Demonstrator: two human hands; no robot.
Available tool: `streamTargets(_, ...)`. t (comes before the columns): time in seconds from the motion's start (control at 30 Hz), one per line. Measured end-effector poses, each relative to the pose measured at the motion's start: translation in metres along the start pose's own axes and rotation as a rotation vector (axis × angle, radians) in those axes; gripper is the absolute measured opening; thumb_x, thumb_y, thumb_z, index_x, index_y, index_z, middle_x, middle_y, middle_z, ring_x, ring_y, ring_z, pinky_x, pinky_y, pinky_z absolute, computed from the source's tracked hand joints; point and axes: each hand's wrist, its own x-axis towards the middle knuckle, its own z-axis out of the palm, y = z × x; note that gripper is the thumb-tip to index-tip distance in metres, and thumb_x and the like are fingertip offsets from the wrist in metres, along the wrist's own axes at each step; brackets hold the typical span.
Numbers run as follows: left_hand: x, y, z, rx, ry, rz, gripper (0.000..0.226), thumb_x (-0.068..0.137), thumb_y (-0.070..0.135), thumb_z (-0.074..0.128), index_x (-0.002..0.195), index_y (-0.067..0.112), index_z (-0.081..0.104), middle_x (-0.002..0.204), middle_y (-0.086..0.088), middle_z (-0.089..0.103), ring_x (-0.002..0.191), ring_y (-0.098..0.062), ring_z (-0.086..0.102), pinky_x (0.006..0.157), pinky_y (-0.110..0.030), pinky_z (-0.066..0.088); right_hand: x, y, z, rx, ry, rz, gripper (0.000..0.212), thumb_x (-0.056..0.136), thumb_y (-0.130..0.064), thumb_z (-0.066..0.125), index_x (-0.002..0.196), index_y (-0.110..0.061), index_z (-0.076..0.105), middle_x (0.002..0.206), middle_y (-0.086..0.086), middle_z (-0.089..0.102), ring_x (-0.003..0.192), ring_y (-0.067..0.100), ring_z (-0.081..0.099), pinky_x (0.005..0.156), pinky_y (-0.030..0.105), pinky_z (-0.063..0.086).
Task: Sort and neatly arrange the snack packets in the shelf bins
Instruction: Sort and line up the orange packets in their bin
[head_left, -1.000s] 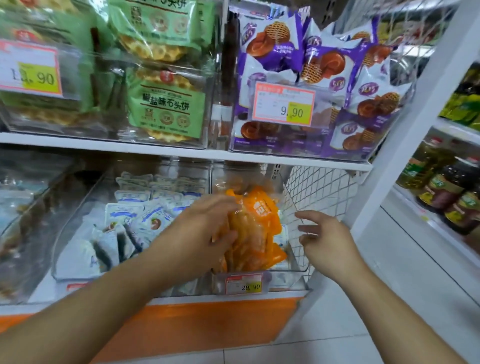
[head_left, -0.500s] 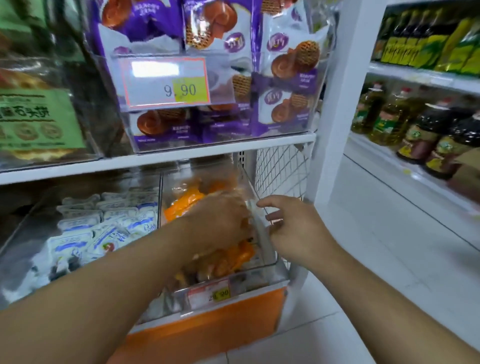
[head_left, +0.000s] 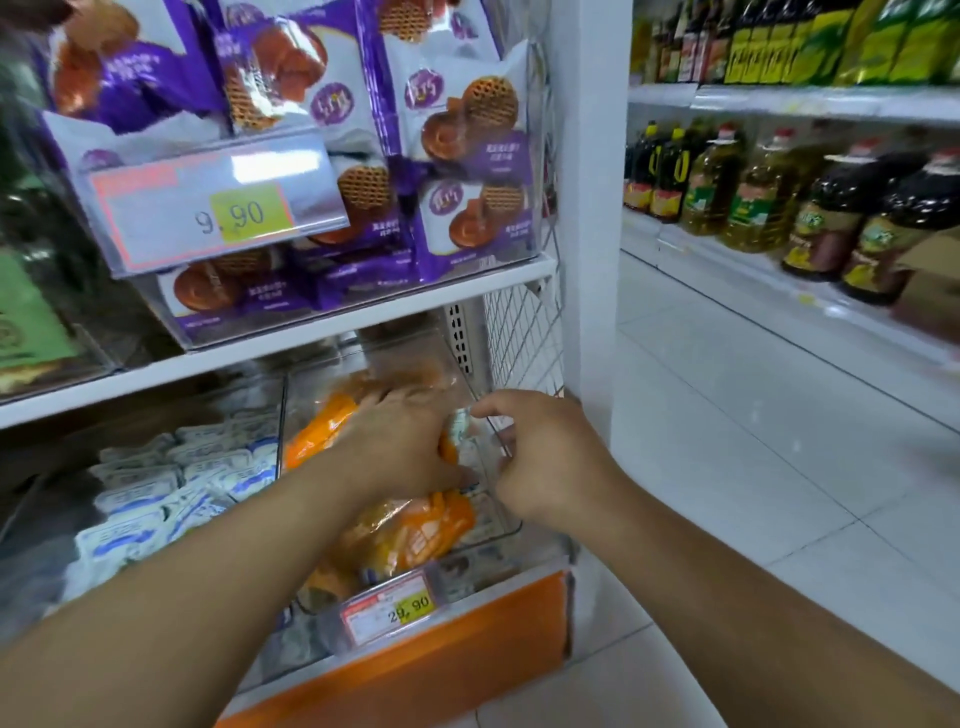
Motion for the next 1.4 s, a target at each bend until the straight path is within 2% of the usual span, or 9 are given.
streamTargets(0.13, 0.008, 0.004, -0.003, -0.009, -0.066, -0.034, 0.088, 0.065, 0.073, 0.072, 0.142, 0.049, 0.035, 0.147, 0.009, 0.052, 0.138, -0.024, 0.042, 0.113, -0.049, 0.030, -0.001, -0.004, -0.002, 0.033, -0.004, -0.001, 0.068, 0.074, 0.003, 0.077, 0.132, -0.030, 0.065, 0.127, -0.002, 0.065, 0.108, 0.019, 0.066, 0.089, 0.039, 0.062)
streamTargets(0.33, 0.016, 0.007, -0.009, -0.024, -0.169, -0.079, 0.076, 0.065, 0.068, 0.077, 0.131, 0.046, 0.046, 0.131, 0.004, 0.059, 0.130, -0.027, 0.044, 0.110, -0.050, 0.032, -0.004, -0.009, -0.006, 0.053, -0.032, 0.017, 0.067, 0.076, 0.006, 0.078, 0.131, -0.029, 0.065, 0.121, -0.005, 0.066, 0.106, 0.016, 0.066, 0.084, 0.033, 0.062)
streamTargets(0.57, 0.027, 0.006, 0.002, 0.002, -0.249, -0.122, 0.107, 0.058, 0.078, 0.068, 0.153, 0.048, 0.030, 0.163, -0.004, 0.030, 0.151, -0.034, 0.018, 0.122, -0.056, 0.011, -0.006, -0.014, -0.011, 0.037, -0.051, 0.034, 0.067, 0.078, 0.006, 0.077, 0.133, -0.030, 0.064, 0.111, -0.009, 0.057, 0.110, 0.016, 0.064, 0.085, 0.031, 0.061)
streamTargets(0.67, 0.028, 0.006, -0.003, -0.010, -0.279, -0.125, 0.097, 0.057, 0.078, 0.071, 0.145, 0.044, 0.046, 0.153, -0.001, 0.043, 0.146, -0.031, 0.030, 0.119, -0.052, 0.020, -0.006, -0.015, -0.011, 0.023, -0.056, 0.040, 0.072, 0.078, 0.007, 0.078, 0.138, -0.030, 0.061, 0.118, -0.008, 0.056, 0.116, 0.017, 0.061, 0.090, 0.033, 0.060)
streamTargets(0.83, 0.030, -0.001, -0.004, -0.208, -0.317, -0.101, 0.082, 0.044, 0.070, 0.079, 0.118, 0.045, 0.055, 0.118, 0.015, 0.062, 0.107, -0.014, 0.059, 0.096, -0.040, 0.052, -0.005, -0.017, -0.011, -0.003, -0.064, 0.023, 0.070, 0.078, 0.004, 0.079, 0.137, -0.029, 0.061, 0.137, -0.006, 0.056, 0.122, 0.017, 0.060, 0.093, 0.034, 0.059)
streamTargets(0.97, 0.019, 0.004, -0.009, -0.232, -0.219, -0.038, 0.064, 0.052, 0.062, 0.081, 0.105, 0.040, 0.053, 0.100, 0.018, 0.062, 0.094, -0.009, 0.060, 0.088, -0.039, 0.053, -0.003, -0.015, -0.008, -0.011, -0.056, 0.021, 0.071, 0.077, 0.005, 0.078, 0.137, -0.030, 0.061, 0.138, -0.008, 0.056, 0.121, 0.016, 0.060, 0.092, 0.031, 0.059)
streamTargets(1.07, 0.007, 0.010, -0.012, -0.233, -0.188, -0.003, 0.070, 0.048, 0.072, 0.076, 0.106, 0.039, 0.055, 0.095, 0.018, 0.062, 0.092, -0.007, 0.058, 0.089, -0.037, 0.047, -0.002, -0.011, -0.008, -0.012, -0.035, 0.003, 0.064, 0.079, 0.003, 0.076, 0.132, -0.029, 0.063, 0.136, -0.008, 0.057, 0.117, 0.013, 0.060, 0.090, 0.028, 0.058)
streamTargets(1.23, -0.005, 0.012, -0.015, -0.063, -0.209, 0.087, 0.073, 0.046, 0.088, 0.061, 0.104, 0.045, 0.068, 0.101, 0.020, 0.062, 0.106, -0.012, 0.050, 0.101, -0.041, 0.032, -0.003, -0.010, -0.009, -0.008, -0.032, -0.002, 0.067, 0.084, 0.004, 0.071, 0.141, -0.028, 0.059, 0.135, -0.008, 0.055, 0.122, 0.012, 0.057, 0.091, 0.022, 0.051)
streamTargets(1.4, -0.020, 0.013, -0.014, -0.063, 0.005, 0.163, 0.038, 0.070, 0.062, 0.078, 0.102, 0.042, 0.071, 0.102, 0.019, 0.063, 0.110, -0.009, 0.050, 0.106, -0.038, 0.027, -0.005, -0.010, -0.011, 0.034, -0.024, -0.007, 0.056, 0.091, -0.004, 0.069, 0.141, -0.028, 0.061, 0.126, -0.011, 0.057, 0.118, 0.009, 0.056, 0.090, 0.018, 0.047)
